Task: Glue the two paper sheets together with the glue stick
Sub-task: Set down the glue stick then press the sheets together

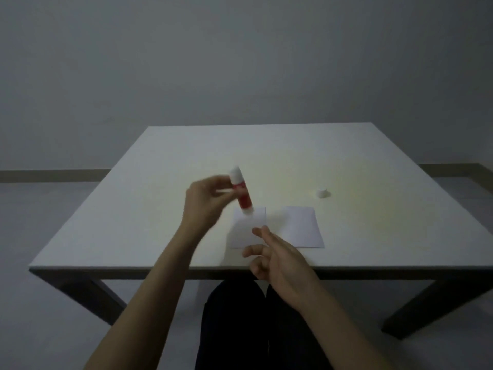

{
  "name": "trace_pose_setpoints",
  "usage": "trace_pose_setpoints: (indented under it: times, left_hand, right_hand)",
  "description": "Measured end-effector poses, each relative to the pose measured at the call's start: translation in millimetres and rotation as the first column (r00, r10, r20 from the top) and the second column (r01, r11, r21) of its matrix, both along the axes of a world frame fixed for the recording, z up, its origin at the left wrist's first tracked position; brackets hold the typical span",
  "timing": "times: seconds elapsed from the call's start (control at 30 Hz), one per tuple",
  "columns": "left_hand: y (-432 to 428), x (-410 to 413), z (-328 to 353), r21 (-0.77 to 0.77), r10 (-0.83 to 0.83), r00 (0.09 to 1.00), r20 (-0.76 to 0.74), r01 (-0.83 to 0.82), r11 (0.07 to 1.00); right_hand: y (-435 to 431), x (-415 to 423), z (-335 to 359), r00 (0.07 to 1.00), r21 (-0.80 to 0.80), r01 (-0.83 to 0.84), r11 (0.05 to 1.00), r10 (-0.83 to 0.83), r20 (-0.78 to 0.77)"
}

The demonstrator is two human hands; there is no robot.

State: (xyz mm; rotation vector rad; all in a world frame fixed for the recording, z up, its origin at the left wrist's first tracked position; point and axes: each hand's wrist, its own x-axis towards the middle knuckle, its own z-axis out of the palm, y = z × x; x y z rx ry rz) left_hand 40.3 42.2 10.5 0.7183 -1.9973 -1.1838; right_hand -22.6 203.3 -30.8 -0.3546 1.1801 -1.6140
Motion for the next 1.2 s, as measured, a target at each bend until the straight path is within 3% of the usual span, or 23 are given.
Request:
trace_pose_setpoints:
  times: [0.13,0.27,0.33,0.4,0.53,0.63,0.7,0.83,0.97,1.13,1.2]
  left_hand:
    - [-44.4,-19.7,18.5,-0.207,0.227,0.973,0.049,-0.212,0.955]
    - [-68.7,-36.2,6.0,-0.225,0.279,0.944,0.175,-0.238,0.945]
    - [-74.5,-39.0,-3.9,-0.201,0.287,0.935,0.207,-0.246,0.948]
    - [-77.4,-39.5,-12.7,-0.186,0.295,0.929,0.224,-0.257,0.948]
    - [-76.8,-39.6,-21.9,-0.167,0.290,0.928,0.232,-0.256,0.952]
    - [-74.3,-39.7,-25.3,-0.176,0.277,0.929,0.246,-0.238,0.955]
    - [-72.3,-39.2,-27.3,-0.182,0.274,0.931,0.240,-0.235,0.955]
    - [-70.1,-37.9,-30.7,-0.181,0.277,0.937,0.213,-0.241,0.953]
    - [-69.7,-35.5,-33.1,-0.133,0.258,0.950,0.174,-0.237,0.962]
    - [-68.2,-35.0,-37.3,-0.089,0.245,0.958,0.149,-0.234,0.968]
    - [-67.6,-34.3,-36.4,-0.097,0.241,0.957,0.162,-0.228,0.969]
  right_hand:
    - [9.4,0.3,0.5,0.979,0.021,0.001,1.000,0.003,-0.203]
    - [11.1,3.3,-0.7,0.929,0.066,-0.018,0.998,0.041,-0.367]
    - [11.9,5.0,-3.7,0.855,0.125,-0.007,0.992,0.071,-0.513]
    - [12.0,6.1,-10.3,0.695,0.152,0.052,0.987,0.073,-0.715]
    - [4.2,10.2,-22.8,0.235,0.148,0.115,0.982,0.118,-0.965]
    - [-6.7,10.6,-27.1,-0.064,0.199,0.141,0.970,0.210,-0.976]
    - [-13.8,10.5,-26.9,-0.216,0.232,0.180,0.956,0.268,-0.939]
    - [-18.2,11.8,-22.2,-0.361,0.259,0.208,0.943,0.320,-0.876]
    - [-10.8,17.5,-24.4,-0.584,0.090,0.172,0.981,0.175,-0.792]
    - [-10.6,19.2,-23.9,-0.634,-0.031,0.111,0.993,0.047,-0.772]
    - [-8.3,17.3,-18.1,-0.583,-0.066,0.103,0.993,0.006,-0.812]
